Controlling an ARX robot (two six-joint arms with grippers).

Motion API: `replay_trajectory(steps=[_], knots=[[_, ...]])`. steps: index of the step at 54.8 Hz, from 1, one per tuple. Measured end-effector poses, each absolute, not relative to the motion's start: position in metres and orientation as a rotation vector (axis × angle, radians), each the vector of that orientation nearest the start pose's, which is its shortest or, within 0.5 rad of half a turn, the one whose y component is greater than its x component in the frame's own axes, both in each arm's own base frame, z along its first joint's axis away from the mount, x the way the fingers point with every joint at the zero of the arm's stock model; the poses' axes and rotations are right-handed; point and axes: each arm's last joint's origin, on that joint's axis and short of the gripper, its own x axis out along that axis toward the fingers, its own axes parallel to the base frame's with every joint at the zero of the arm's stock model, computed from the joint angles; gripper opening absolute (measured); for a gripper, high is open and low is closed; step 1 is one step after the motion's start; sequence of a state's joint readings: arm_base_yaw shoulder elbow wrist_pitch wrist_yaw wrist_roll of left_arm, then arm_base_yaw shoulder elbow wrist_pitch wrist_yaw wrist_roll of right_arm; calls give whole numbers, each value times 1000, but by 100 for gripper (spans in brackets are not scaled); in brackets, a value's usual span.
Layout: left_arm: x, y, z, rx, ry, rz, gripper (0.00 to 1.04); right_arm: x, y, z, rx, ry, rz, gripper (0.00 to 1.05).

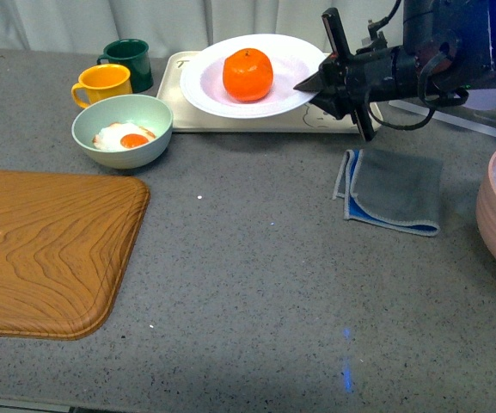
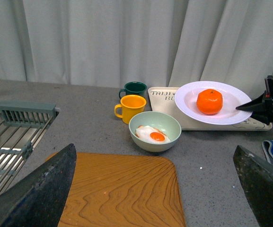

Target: Place orange and plate with both arms

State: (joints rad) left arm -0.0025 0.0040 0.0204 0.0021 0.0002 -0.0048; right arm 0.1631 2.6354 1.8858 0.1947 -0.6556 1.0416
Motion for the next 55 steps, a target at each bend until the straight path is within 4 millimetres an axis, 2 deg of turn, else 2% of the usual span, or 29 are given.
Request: replay_trajectory(steps=[11, 26, 28, 37, 41, 47, 55], knots=[[97, 0, 170, -5, -18, -3, 98, 560, 106, 53, 1085, 928, 418, 3], [97, 0, 170, -5, -18, -3, 98, 575, 106, 38, 1067, 970, 373, 4], [97, 0, 170, -5, -18, -3, 98, 575, 106, 38, 1061, 969, 371, 9], [97, 0, 170, -5, -18, -2, 98, 569, 103, 39, 1018, 967, 337, 44], [97, 0, 170, -5, -18, -3, 98, 564, 100, 43, 979, 950, 320, 55], [97, 0, 170, -5, -18, -2, 98, 555, 93, 57, 915, 914, 309, 71], [97, 0, 170, -5, -18, -2, 98, 539, 82, 91, 818, 845, 291, 94]])
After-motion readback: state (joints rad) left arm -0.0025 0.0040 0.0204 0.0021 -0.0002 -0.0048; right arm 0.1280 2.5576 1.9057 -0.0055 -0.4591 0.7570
